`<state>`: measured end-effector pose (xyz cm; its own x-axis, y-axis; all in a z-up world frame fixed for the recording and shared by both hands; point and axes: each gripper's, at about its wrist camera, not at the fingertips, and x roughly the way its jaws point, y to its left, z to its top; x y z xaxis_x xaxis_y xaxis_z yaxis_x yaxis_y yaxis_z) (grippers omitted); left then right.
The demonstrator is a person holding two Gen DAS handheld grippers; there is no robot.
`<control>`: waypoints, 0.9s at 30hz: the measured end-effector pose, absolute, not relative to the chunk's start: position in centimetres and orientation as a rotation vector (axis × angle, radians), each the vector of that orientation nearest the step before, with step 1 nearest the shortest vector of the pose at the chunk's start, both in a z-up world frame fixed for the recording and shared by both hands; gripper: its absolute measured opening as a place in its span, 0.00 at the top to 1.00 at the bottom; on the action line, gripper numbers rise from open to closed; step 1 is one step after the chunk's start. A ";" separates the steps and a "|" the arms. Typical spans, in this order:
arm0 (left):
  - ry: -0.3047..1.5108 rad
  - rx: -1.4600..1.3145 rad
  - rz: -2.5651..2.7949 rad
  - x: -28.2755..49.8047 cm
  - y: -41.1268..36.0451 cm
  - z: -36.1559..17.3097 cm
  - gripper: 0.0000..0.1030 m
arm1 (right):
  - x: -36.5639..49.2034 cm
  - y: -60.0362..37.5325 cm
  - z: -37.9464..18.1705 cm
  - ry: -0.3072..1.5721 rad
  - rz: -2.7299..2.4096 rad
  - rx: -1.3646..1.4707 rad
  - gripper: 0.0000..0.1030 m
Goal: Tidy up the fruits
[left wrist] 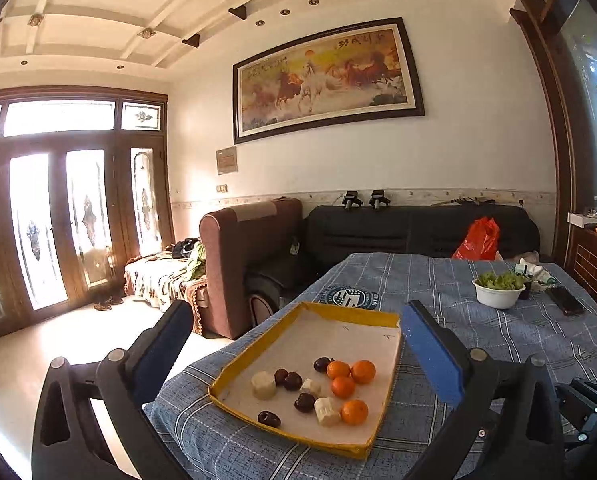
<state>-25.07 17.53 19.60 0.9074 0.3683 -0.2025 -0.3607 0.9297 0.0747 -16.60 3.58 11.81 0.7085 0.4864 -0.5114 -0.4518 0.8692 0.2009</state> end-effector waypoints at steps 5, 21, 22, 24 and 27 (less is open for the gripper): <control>0.375 0.025 0.361 -23.1 18.3 17.4 0.00 | -17.0 4.8 11.2 0.598 0.551 0.037 0.35; 0.527 -0.132 0.352 -20.8 22.6 13.4 0.00 | -16.3 7.5 9.4 0.660 0.576 -0.018 0.30; 0.532 -0.133 0.355 -20.6 22.7 13.3 0.00 | -16.3 7.8 9.4 0.664 0.579 -0.024 0.29; 0.542 -0.135 0.358 -20.3 22.9 13.0 0.00 | -16.1 8.4 9.1 0.672 0.584 -0.037 0.29; 0.548 -0.141 0.365 -20.1 23.3 12.6 0.00 | -15.8 9.3 8.7 0.686 0.596 -0.053 0.28</control>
<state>-20.06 23.25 12.63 0.7911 0.3009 -0.5325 -0.3755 0.9262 -0.0345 -15.79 9.26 8.74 0.6148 0.5000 -0.6099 -0.5337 0.8331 0.1450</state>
